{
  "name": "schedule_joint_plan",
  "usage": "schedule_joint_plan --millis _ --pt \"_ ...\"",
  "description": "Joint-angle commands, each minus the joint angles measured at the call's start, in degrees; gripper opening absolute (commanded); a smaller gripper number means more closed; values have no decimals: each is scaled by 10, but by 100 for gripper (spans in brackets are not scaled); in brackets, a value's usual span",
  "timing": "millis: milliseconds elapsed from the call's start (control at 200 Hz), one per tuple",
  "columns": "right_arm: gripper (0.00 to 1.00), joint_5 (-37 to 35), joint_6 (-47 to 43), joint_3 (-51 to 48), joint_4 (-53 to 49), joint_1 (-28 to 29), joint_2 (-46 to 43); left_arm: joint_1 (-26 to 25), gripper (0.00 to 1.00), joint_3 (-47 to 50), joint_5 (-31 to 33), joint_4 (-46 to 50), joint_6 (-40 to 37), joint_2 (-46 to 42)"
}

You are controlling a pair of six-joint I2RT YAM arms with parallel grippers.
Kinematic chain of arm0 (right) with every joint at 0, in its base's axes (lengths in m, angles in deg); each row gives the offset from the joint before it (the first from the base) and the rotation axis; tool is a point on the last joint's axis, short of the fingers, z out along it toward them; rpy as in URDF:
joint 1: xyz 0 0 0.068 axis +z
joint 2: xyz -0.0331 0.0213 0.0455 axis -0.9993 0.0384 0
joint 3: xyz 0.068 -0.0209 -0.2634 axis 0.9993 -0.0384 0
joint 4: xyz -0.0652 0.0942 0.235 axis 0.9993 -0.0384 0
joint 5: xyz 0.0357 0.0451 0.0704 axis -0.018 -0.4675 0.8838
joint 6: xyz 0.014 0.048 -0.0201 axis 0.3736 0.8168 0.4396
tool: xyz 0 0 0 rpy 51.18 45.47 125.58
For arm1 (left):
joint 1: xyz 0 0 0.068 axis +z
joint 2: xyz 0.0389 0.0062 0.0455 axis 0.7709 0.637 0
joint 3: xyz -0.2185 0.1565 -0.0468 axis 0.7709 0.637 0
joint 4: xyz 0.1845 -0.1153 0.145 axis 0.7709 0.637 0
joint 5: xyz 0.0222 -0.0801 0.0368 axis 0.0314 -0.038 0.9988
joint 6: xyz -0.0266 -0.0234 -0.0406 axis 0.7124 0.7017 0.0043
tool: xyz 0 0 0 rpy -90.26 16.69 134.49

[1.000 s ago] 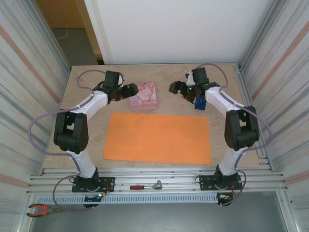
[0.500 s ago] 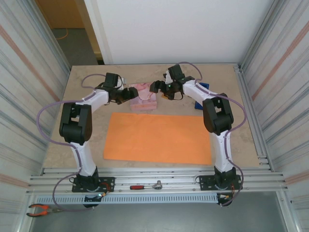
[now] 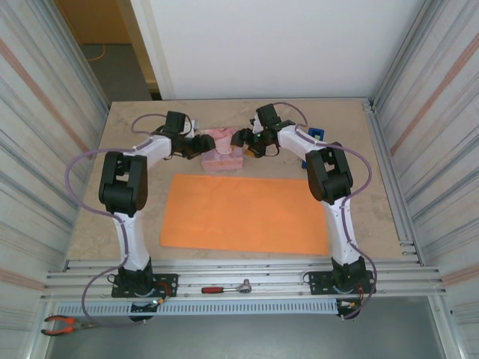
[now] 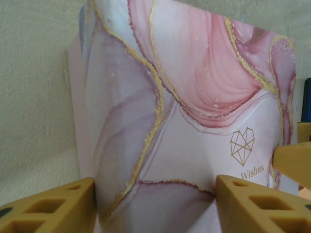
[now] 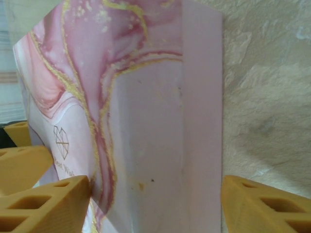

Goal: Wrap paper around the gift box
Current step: Pick up the gift box from the top-center of the table, then place the gift box on the wrapping paper.

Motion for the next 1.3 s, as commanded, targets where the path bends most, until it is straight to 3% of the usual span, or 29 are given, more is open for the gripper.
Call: schedule_joint_plan --millis 0,110,371,646,957,1167,1293 --pt "61 20 16 11 5 7 15 -6 55 -17 -44 -1 -5 18" --pt "53 35 23 -15 32 8 -9 -17 54 -18 -54 -3 -8 5" --pt "53 33 53 -143 117 11 -141 -64 54 8 -63 -20 3 -81" --pt "53 19 66 -301 156 29 -283 -139 57 109 -44 -49 42 -187" --pt "52 -59 94 -485 155 98 -437 -215 58 251 -1 -109 105 -293" --pt "53 -139 111 -570 111 158 -538 -268 59 331 28 -141 143 -336" --pt "54 -165 115 -608 98 163 -562 -288 59 364 44 -162 165 -345"
